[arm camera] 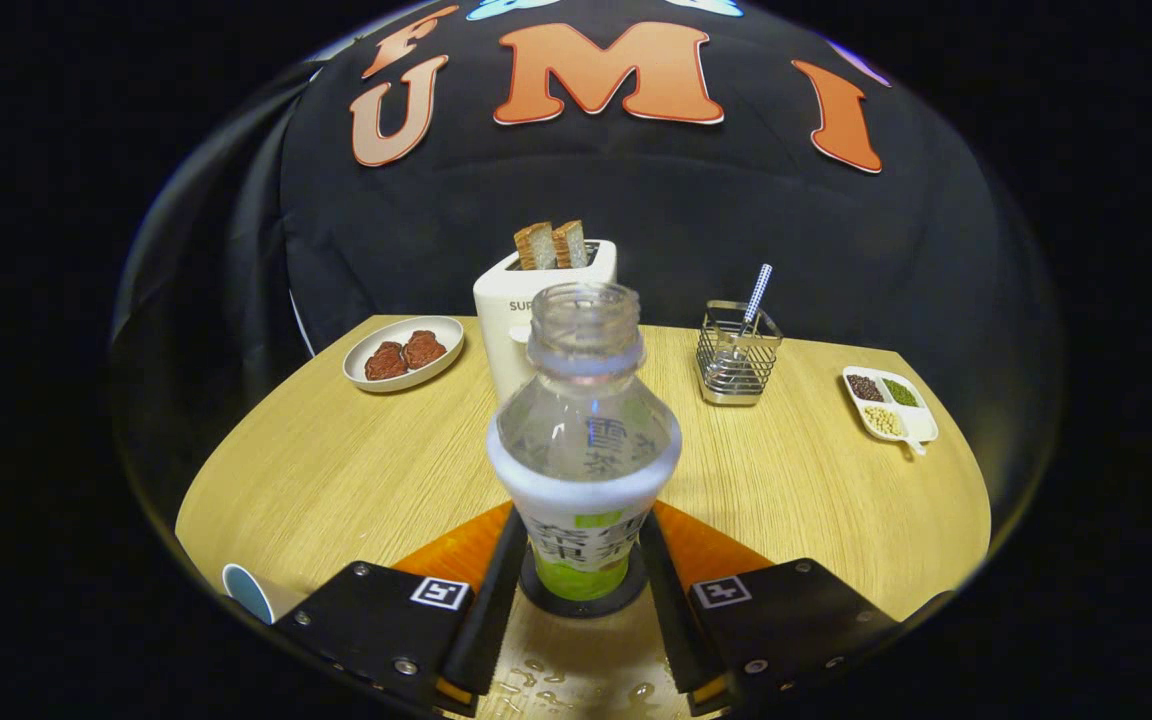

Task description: Take the bottle from table, then pour the juice into the cup, finally place the bottle on the coaster

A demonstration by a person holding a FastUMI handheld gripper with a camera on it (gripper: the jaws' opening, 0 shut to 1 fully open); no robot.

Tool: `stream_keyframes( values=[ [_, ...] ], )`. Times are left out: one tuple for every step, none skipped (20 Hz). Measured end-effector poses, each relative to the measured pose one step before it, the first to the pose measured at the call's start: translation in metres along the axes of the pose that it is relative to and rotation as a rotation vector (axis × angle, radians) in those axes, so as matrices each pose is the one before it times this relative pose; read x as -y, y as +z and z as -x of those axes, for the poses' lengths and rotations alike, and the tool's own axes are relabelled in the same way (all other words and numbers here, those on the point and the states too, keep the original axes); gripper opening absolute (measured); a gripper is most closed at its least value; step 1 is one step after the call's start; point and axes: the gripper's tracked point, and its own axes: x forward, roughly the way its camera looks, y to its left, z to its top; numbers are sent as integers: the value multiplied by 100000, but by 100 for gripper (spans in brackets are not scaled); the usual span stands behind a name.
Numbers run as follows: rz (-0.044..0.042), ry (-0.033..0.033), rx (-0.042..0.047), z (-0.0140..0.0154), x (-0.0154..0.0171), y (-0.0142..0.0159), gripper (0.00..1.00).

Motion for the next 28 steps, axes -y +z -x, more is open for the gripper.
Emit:
stream_keyframes(
  values=[
    [317, 175, 1778, 444, -116, 549, 71],
    [232, -377, 1567, 440, 48, 436, 82],
    [-100, 77, 936, 444, -43, 454, 87],
    [-499, 391, 181, 542, -193, 199, 96],
    [-511, 33, 547, 626, -37, 358, 98],
    [81, -320, 851, 758, 109, 442, 98],
    [228, -527, 1149, 830, 200, 625, 98],
    [173, -381, 1350, 936, 113, 677, 97],
    [202, -372, 1736, 956, 154, 967, 97],
    [234, -691, 2225, 984, 282, 1039, 97],
    [410, -1129, 2103, 1107, 437, 1152, 97],
    [482, -889, 2213, 905, 319, 1091, 97],
    [318, -1036, 2156, 1112, 382, 1181, 97],
    [156, -1112, 2039, 1147, 397, 1179, 97],
    [33, -1067, 2012, 1144, 456, 1157, 97],
    [-77, -1211, 1853, 1176, 312, 1063, 97],
    [-222, -1013, 2157, 1121, 451, 1130, 97],
    [-604, -1340, 1841, 1225, 477, 1013, 97],
    [-899, -1660, 1264, 1206, 616, 755, 97],
    [-1151, -1411, 1508, 1319, 539, 644, 97],
    [-1322, -1590, 1695, 1362, 587, 811, 97],
    [-1078, -1817, 1453, 1212, 699, 576, 97],
    [-583, -1614, 1289, 1113, 716, 593, 97],
    [-150, -1773, 1012, 1157, 685, 556, 97],
    [-32, -1566, 1689, 1098, 752, 588, 97],
    [-30, -1640, 1764, 974, 774, 724, 97],
    [36, -1796, 1937, 950, 721, 614, 97],
    [511, -2100, 1485, 838, 822, 327, 97]
  ],
)
